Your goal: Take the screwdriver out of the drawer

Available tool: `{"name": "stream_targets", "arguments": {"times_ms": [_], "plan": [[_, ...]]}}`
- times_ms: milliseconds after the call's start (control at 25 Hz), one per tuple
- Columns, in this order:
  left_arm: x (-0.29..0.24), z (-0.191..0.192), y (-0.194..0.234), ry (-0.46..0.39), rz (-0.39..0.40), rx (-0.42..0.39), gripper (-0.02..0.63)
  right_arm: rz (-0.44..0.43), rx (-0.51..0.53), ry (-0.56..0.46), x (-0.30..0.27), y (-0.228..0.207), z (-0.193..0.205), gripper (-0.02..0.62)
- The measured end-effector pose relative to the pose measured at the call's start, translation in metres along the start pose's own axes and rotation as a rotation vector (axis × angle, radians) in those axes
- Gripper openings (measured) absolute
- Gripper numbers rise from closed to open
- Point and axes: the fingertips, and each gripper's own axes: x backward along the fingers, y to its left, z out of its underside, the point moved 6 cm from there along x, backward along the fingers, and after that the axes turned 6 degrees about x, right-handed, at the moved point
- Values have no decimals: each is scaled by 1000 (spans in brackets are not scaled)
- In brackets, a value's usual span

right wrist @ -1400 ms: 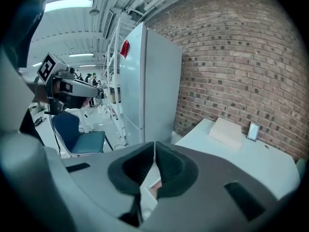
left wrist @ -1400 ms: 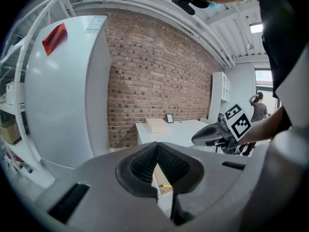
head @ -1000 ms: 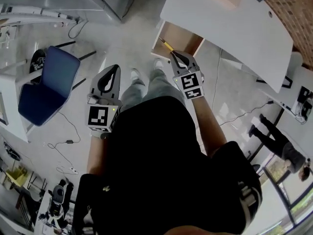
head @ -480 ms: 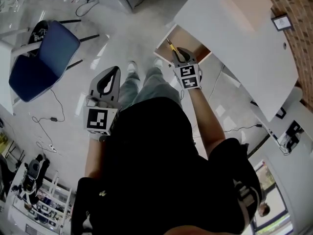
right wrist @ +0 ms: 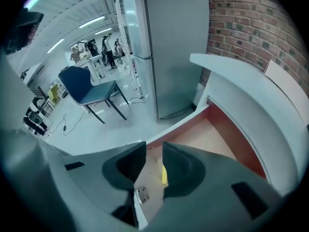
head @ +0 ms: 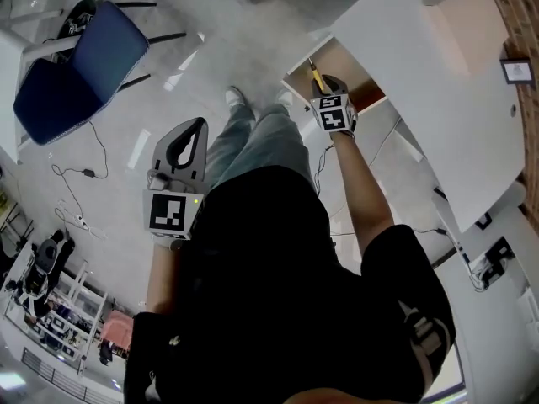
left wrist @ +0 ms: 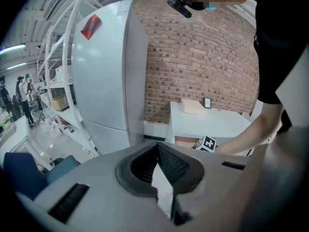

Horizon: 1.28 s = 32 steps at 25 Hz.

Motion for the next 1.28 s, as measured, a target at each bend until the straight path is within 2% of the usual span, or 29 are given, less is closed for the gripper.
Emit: {"name": "stream_targets", "arguments": {"times_ms": [480, 1080, 1280], "plan": [[-9, 49, 19, 109, -49, 87, 3, -4, 4, 132, -89, -3, 35, 150], [-32, 88, 46, 217, -101, 155, 3, 26, -32, 302, -164, -22, 78, 147], [-31, 96, 48, 227, -103, 169, 3, 33, -26, 332, -178, -24, 85, 141]]}}
